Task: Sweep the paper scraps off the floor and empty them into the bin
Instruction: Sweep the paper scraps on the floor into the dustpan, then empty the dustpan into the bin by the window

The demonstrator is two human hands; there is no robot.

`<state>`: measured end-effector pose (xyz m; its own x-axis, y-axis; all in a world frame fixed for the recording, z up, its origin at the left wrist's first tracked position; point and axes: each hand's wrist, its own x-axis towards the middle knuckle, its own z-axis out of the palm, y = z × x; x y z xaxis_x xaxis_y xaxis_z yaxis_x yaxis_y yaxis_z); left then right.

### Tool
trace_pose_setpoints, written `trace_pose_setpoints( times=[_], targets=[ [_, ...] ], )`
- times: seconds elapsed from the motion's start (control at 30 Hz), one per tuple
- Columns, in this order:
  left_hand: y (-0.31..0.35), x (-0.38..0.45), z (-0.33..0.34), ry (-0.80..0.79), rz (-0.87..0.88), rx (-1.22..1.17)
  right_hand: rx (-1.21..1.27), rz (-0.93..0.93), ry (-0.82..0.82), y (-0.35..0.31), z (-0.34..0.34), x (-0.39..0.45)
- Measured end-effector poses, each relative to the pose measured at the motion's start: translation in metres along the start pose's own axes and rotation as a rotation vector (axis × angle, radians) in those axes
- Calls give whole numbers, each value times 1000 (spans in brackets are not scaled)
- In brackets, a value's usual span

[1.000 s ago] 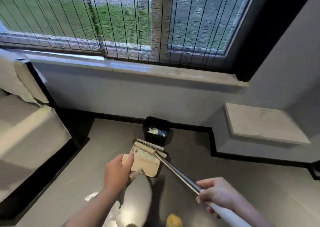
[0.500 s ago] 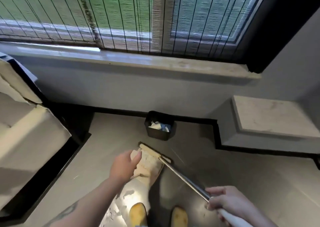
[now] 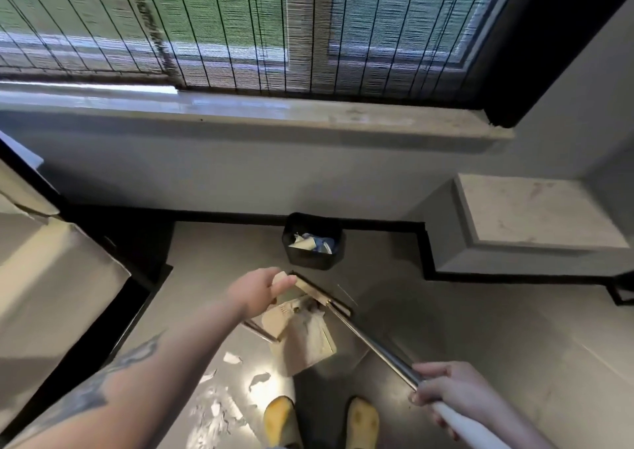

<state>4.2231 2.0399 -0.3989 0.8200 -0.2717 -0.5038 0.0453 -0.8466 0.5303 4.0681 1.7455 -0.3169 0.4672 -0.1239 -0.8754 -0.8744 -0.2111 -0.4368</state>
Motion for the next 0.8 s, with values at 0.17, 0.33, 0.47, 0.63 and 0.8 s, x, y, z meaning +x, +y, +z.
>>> trace_pose_setpoints(
  times=[0.17,0.33,0.47,0.63,0.8],
  targets=[
    [-6,-5,15,155,-33,11,-4,16,39,-5,11,3],
    [-19,-27,30,421,-282,-116,-18,15,24,-13,14,6],
    [-34,-35,30,481,-565,-212,-38,3,16,-20,16,10],
    [-55,-44,30,600,-717,-800,-42,-11,-25,-27,16,10],
    [-64,-48,29,244,-835,-1498,-45,-9,-29,-32,21,4]
  ],
)
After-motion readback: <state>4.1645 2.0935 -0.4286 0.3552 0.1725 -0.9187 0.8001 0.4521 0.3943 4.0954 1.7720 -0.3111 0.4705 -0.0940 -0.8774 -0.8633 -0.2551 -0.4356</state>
